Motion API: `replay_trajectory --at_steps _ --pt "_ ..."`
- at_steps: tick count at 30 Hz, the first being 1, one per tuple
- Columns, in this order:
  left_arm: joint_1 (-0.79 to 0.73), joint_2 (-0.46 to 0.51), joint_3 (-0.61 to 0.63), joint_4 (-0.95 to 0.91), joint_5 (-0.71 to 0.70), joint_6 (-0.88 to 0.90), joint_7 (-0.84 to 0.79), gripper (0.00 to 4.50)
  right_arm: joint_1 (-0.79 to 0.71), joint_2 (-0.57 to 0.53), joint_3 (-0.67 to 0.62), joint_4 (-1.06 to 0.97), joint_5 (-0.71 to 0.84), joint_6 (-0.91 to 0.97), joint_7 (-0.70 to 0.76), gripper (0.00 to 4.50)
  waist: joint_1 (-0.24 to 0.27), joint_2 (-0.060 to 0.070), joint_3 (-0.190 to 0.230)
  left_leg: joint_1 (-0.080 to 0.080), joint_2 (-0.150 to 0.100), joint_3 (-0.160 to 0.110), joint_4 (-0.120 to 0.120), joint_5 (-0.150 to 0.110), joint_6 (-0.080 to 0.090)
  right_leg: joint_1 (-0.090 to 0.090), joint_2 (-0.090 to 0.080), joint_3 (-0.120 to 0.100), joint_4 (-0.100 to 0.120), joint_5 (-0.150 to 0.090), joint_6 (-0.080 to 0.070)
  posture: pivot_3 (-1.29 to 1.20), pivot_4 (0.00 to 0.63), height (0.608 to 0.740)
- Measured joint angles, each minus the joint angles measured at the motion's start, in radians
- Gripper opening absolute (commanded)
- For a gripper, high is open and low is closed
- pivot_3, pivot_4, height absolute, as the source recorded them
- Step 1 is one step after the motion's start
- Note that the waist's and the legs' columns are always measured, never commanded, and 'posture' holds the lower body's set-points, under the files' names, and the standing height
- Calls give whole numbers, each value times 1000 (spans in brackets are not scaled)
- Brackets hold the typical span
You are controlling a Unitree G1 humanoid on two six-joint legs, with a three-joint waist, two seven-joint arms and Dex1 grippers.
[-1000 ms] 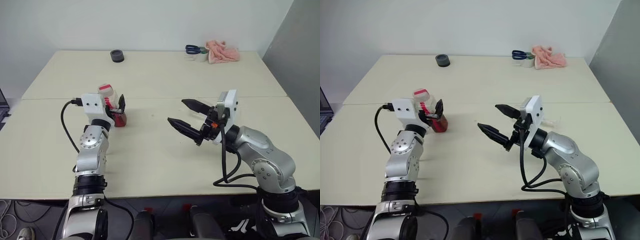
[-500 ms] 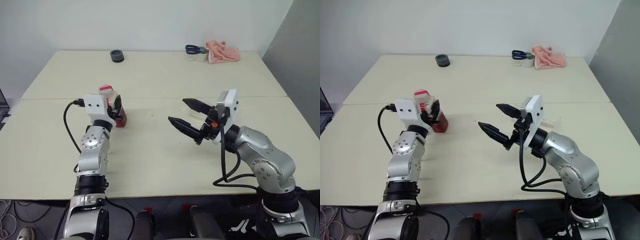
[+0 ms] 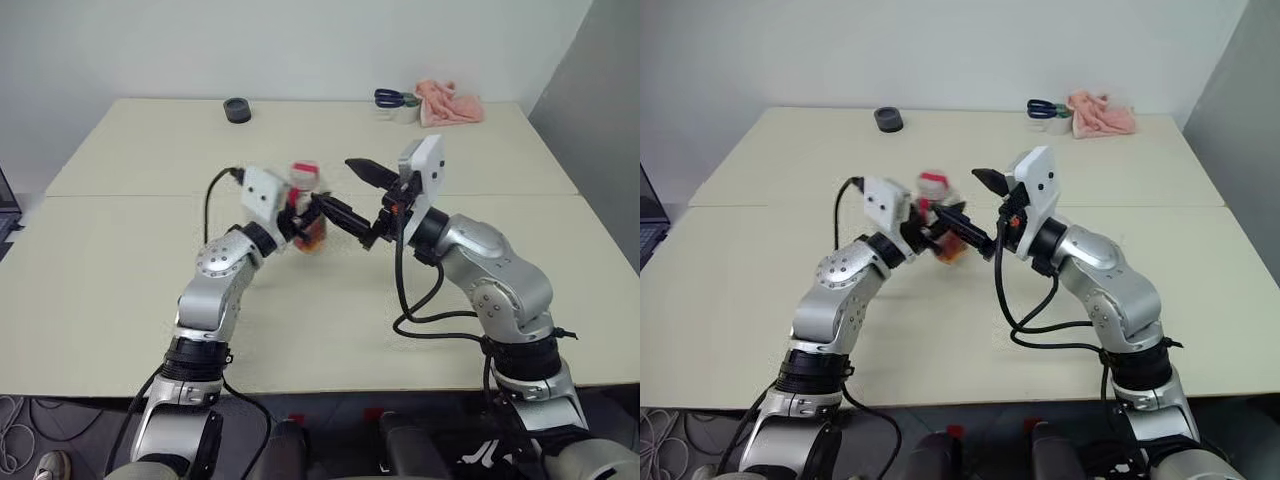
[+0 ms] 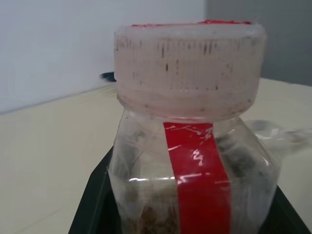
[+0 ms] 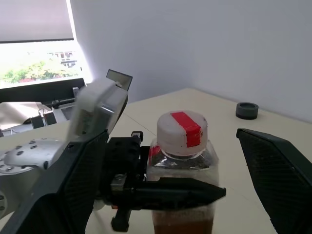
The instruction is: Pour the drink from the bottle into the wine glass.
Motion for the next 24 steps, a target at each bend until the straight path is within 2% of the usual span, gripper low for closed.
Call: replay_trajectory --at_steps 5,14,17,22,24 --pt "-3 8 -38 -6 0 21 -70 1723 0 18 -1 12 -9 9 -8 4500 -4 0 0 0 0 -1 0 0 0 -1 0 1 0 0 0 0 150 740" --pt "-2 -15 -51 -27 0 43 -87 1723 0 45 -7 12 -9 36 -44 4500 -1 0 0 0 0 -1 0 0 0 -1 0 1 1 0 0 0 150 740" --pt "-3 -22 -51 -30 0 43 -84 1723 3 47 -7 12 -7 40 -46 3859 -1 0 0 0 0 -1 0 0 0 -1 0 1 1 0 0 0 150 740" --pt "-3 -31 -51 -38 0 46 -77 1723 5 51 -26 12 -6 40 -56 2092 -1 0 0 0 0 -1 0 0 0 -1 0 1 1 0 0 0 150 740" --pt "-2 -32 -51 -39 0 48 -76 1723 5 54 -26 12 -6 40 -56 1964 -2 0 0 0 0 -1 0 0 0 -1 0 1 1 0 0 0 150 740"
